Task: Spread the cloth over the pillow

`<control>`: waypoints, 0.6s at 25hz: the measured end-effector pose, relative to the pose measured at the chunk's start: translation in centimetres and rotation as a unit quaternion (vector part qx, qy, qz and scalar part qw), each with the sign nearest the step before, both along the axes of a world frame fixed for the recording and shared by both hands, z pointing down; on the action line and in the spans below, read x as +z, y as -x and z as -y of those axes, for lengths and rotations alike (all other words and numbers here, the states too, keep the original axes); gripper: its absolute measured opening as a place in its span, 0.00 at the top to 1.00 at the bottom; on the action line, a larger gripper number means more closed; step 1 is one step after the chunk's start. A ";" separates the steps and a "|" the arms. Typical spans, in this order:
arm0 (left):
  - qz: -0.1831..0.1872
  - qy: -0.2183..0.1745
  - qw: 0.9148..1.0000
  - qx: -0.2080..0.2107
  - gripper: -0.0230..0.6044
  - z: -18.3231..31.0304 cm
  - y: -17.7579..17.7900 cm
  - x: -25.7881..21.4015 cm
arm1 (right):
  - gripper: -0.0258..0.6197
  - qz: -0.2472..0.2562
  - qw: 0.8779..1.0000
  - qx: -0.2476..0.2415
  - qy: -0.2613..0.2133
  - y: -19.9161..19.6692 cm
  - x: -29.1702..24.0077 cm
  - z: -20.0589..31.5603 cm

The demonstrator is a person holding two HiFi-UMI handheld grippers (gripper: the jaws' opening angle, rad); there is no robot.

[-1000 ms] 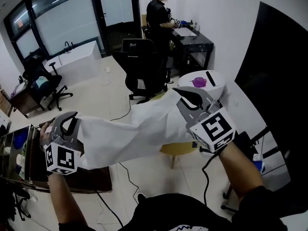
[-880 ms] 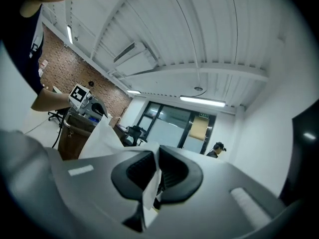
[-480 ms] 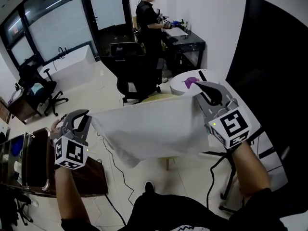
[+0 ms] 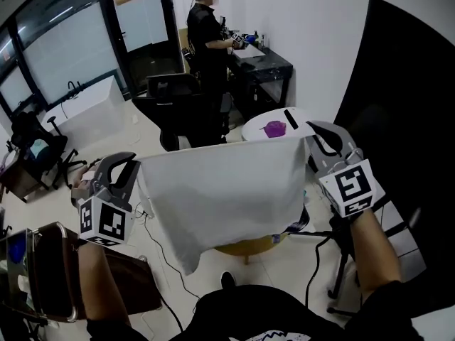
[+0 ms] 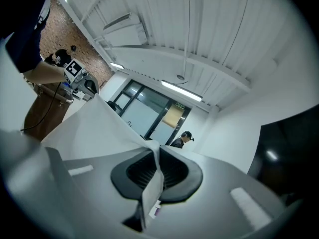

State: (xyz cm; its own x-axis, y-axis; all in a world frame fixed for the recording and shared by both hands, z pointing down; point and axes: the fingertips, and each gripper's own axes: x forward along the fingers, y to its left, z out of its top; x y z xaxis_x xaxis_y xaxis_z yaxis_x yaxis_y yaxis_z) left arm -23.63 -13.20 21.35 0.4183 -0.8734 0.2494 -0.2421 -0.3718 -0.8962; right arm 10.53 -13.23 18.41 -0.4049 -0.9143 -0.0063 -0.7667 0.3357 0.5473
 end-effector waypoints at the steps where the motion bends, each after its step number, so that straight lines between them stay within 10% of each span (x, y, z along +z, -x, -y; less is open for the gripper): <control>1: -0.001 -0.003 1.000 0.006 0.96 1.2 0.1 -0.4 | 0.95 0.000 1.000 0.008 -0.001 0.0 -0.2 0.9; 15: 0.004 -0.030 0.999 0.021 0.96 14.9 0.7 -5.0 | 0.95 -0.002 0.998 0.049 -0.033 -0.1 -4.3 12.7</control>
